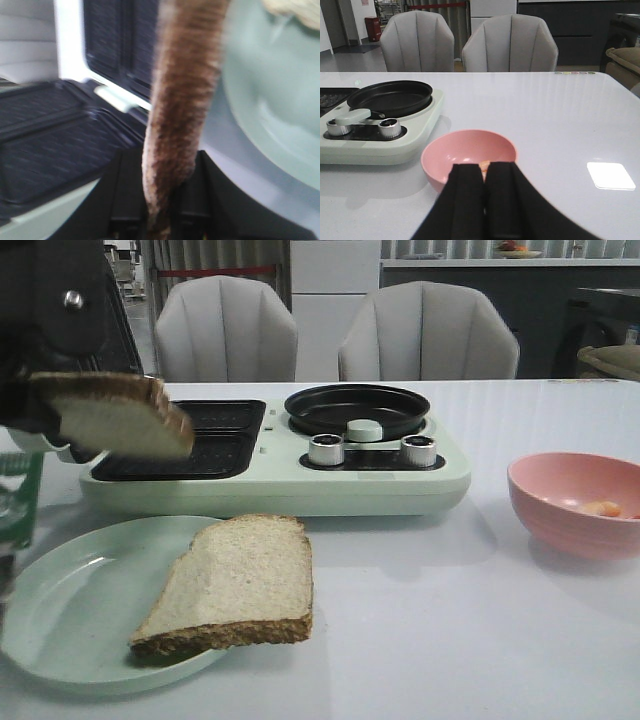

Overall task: Make breakfast with bread and shrimp
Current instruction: 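Lift the bread slice with the left gripper toward the sandwich maker, then lower the bread onto the waffle plate and open the left gripper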

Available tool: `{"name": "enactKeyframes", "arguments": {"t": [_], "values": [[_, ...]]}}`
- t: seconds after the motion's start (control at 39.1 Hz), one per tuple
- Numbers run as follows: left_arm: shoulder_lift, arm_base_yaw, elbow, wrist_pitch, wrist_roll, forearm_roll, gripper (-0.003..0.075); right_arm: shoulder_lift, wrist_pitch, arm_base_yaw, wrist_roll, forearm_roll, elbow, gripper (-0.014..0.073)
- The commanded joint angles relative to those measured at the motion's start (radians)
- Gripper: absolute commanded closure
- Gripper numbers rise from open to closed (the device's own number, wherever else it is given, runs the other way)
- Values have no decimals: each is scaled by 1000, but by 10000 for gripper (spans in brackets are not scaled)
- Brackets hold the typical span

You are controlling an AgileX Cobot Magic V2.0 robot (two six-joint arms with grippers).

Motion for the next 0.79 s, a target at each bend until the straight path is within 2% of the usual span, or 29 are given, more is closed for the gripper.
{"name": "enactKeyframes", "arguments": {"t": [0.0, 0.2, 0.41, 0.56, 0.77], "values": [[-30, 45, -83, -52, -10, 91, 601, -22, -84, 0, -5, -2, -16, 452], [8, 148, -197, -145, -10, 171, 601, -22, -84, 0, -5, -2, -16, 452], [121, 247, -324, -213, -10, 184, 601, -22, -84, 0, -5, -2, -16, 452], [236, 288, -422, -265, -10, 197, 600, -22, -84, 0, -5, -2, -16, 452], [387, 309, -569, -270, -10, 199, 600, -22, -84, 0, -5, -2, -16, 452]]}}
